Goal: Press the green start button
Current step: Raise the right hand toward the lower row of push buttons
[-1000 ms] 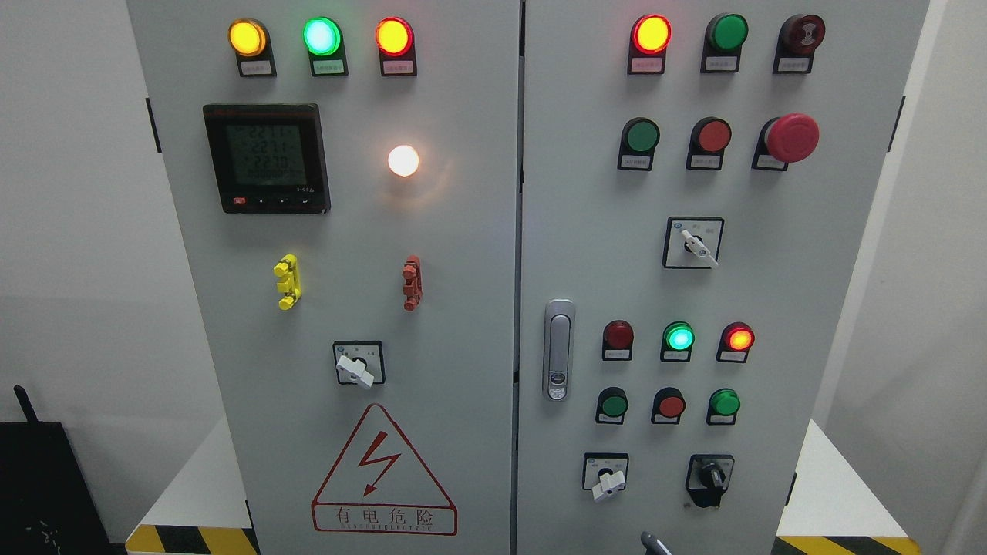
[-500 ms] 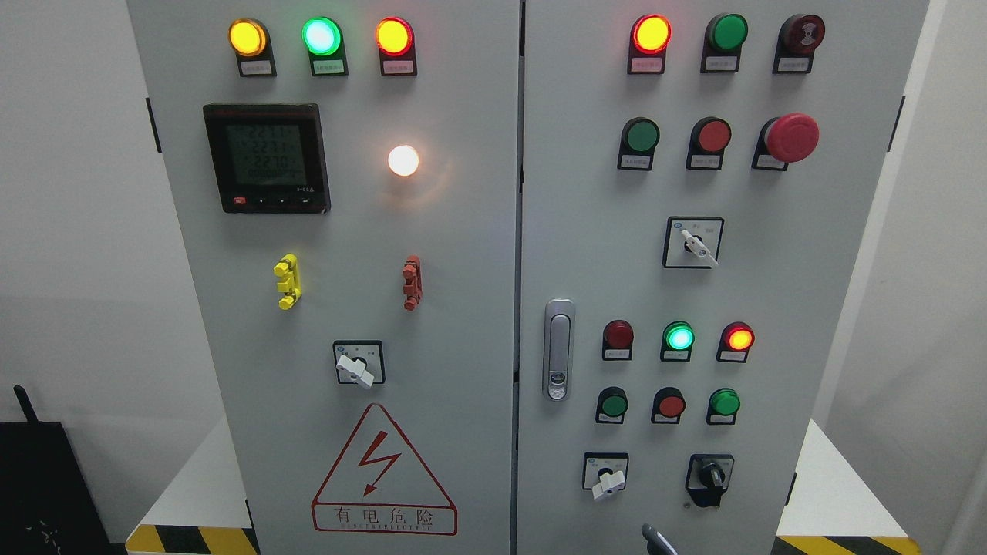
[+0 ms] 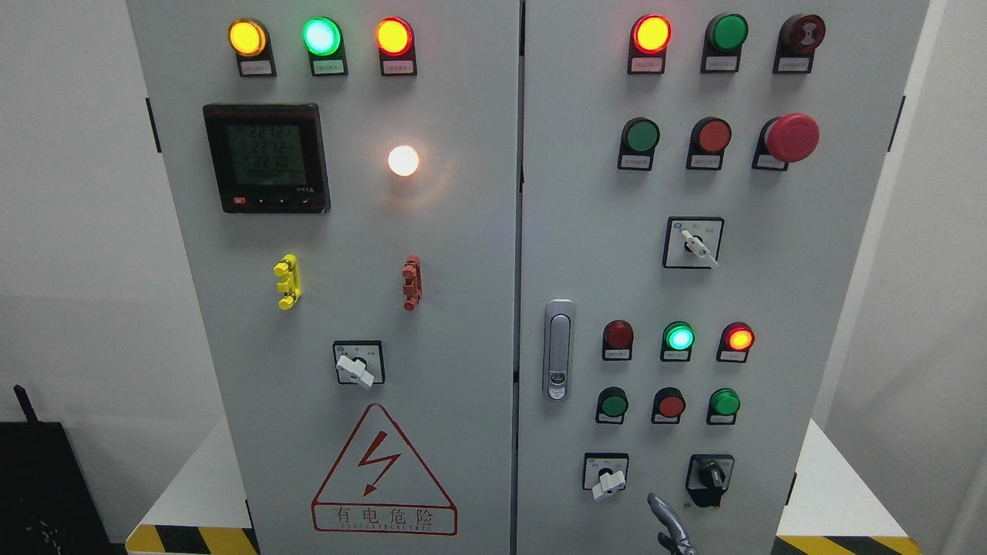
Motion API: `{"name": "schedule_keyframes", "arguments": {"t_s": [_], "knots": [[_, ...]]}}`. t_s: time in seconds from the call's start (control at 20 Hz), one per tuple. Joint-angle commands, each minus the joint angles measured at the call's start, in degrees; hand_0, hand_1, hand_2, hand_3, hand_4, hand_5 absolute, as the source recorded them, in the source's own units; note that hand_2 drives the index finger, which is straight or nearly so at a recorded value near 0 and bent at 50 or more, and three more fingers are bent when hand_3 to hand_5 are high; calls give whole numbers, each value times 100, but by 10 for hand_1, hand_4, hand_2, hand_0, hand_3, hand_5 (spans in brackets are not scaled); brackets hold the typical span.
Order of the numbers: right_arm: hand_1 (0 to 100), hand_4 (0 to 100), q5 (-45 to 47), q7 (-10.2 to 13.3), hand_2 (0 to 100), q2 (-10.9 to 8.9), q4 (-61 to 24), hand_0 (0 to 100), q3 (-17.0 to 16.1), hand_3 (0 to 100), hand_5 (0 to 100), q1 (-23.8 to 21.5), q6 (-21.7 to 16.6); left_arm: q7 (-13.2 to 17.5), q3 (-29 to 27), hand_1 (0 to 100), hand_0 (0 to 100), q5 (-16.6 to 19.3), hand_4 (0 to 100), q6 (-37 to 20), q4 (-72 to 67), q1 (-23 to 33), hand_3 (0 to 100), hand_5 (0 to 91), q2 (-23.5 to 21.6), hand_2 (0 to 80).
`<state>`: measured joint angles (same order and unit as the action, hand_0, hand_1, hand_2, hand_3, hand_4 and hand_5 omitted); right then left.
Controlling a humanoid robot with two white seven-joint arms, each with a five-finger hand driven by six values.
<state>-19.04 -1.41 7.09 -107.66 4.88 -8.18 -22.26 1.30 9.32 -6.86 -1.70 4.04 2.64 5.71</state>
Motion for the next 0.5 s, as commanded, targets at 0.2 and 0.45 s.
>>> {"name": "schedule_keyframes", "arguments": {"t_s": [0.2, 0.45], "knots": [[190, 297, -1470, 97, 0, 20, 333, 3, -663, 318, 121, 545, -147, 2, 0, 556, 120, 0, 0, 3, 0, -1, 0, 0, 0, 0], [198, 436, -2357, 308, 0, 29, 465, 23, -874, 465, 353, 870, -173, 2, 0, 556, 120, 0, 0, 3, 0, -1, 0, 0, 0, 0]]}}
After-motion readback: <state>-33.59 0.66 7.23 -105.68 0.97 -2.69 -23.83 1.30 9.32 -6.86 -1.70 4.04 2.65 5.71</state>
